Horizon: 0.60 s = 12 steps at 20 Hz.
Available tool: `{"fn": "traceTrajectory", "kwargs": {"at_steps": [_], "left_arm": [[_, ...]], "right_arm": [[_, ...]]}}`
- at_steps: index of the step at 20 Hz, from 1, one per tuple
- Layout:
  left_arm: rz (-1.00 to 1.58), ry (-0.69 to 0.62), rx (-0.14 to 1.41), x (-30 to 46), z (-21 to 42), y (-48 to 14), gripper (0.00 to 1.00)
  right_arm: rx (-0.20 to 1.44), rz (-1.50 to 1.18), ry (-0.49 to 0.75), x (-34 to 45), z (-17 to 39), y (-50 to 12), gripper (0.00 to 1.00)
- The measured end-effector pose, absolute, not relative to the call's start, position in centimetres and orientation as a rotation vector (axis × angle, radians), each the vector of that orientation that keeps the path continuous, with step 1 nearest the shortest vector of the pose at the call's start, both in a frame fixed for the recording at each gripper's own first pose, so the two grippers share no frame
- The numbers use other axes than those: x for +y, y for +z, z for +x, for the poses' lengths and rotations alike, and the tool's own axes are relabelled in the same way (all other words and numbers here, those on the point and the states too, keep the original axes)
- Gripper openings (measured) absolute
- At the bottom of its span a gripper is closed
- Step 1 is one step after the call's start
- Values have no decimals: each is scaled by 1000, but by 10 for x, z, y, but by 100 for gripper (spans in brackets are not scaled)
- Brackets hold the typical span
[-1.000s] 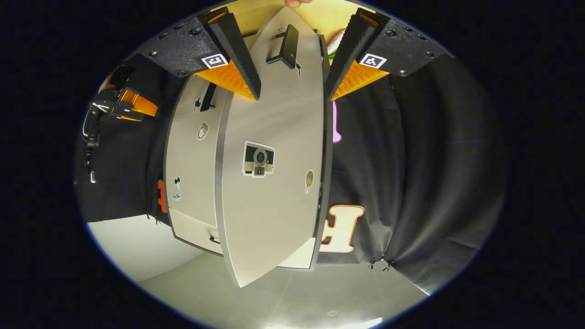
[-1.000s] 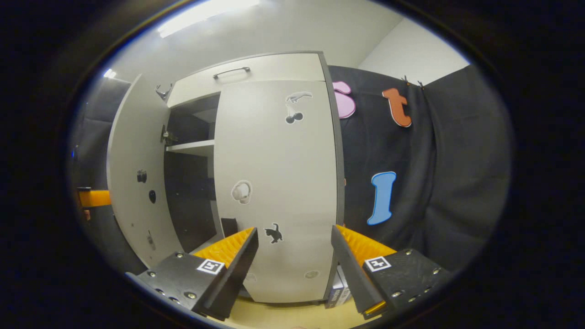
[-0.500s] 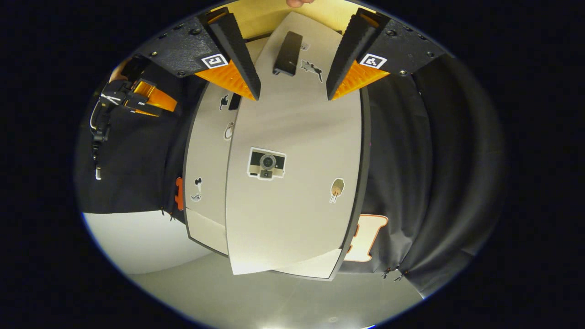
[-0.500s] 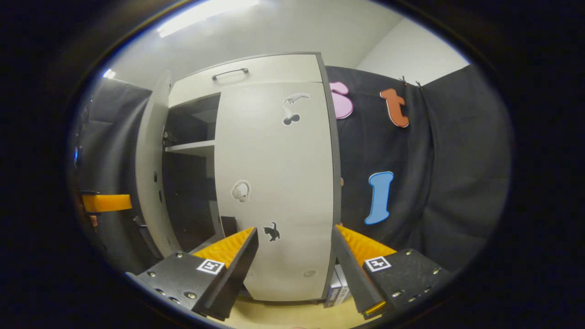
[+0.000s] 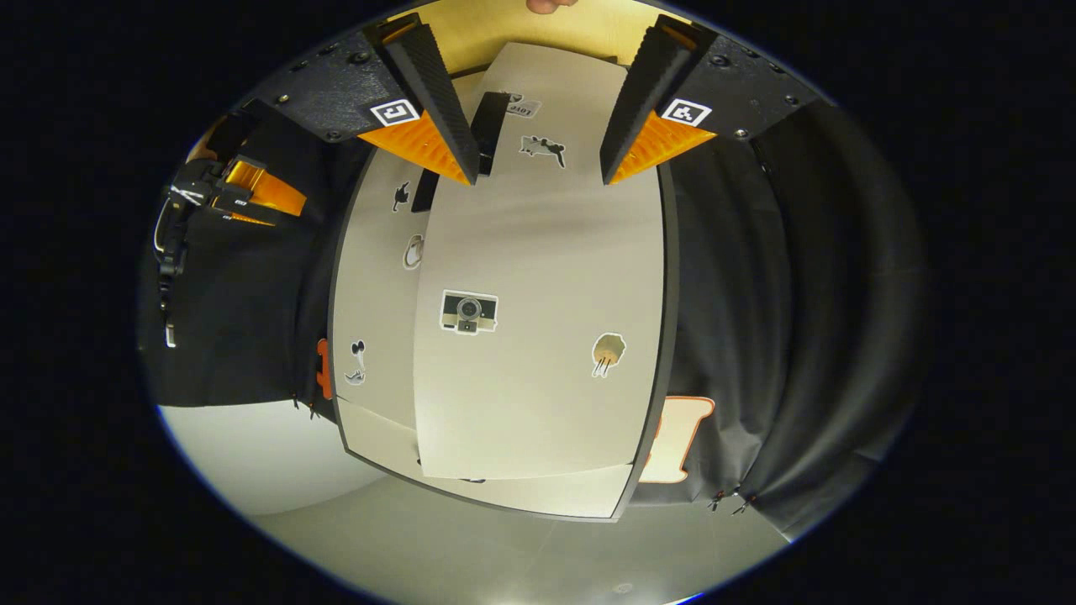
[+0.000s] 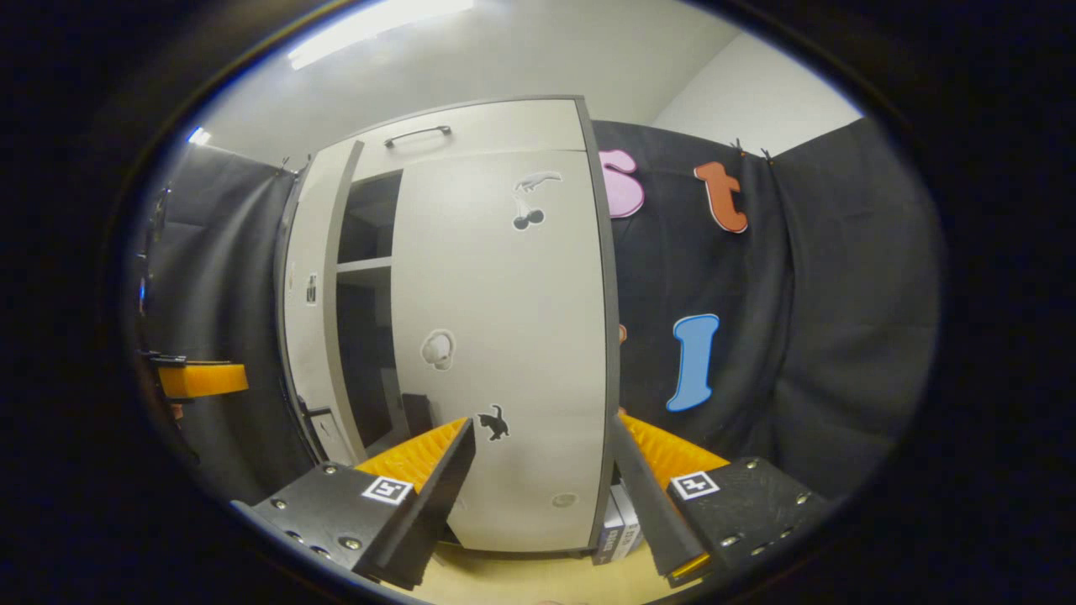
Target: Grab one shoe with the right hand and put it into the shoe cabinet, grab the other shoe with the left hand and put it into the shoe cabinet; then close the right door with the right hand and the left door with the left hand.
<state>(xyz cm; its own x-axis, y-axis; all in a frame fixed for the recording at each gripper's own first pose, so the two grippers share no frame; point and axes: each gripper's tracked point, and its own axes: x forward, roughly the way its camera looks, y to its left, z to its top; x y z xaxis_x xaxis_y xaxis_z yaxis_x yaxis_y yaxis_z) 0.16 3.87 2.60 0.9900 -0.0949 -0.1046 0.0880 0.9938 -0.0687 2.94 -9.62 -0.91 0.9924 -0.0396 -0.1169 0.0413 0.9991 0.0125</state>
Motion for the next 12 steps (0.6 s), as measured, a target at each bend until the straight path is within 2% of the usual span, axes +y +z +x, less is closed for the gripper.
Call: {"fn": "traceTrajectory", "kwargs": {"at_steps": [3, 7, 9, 12], "left_arm": [[-64, -92, 110, 39, 2, 26, 87], [-65, -82, 109, 41, 1, 28, 89], [-68, -78, 109, 42, 1, 28, 87], [-67, -72, 112, 43, 0, 28, 89]], "right_arm": [[118, 14, -34, -94, 31, -10, 96], [119, 17, -31, -94, 30, -9, 96], [119, 20, -29, -93, 30, -10, 96], [119, 18, -28, -92, 29, -9, 96]]}}
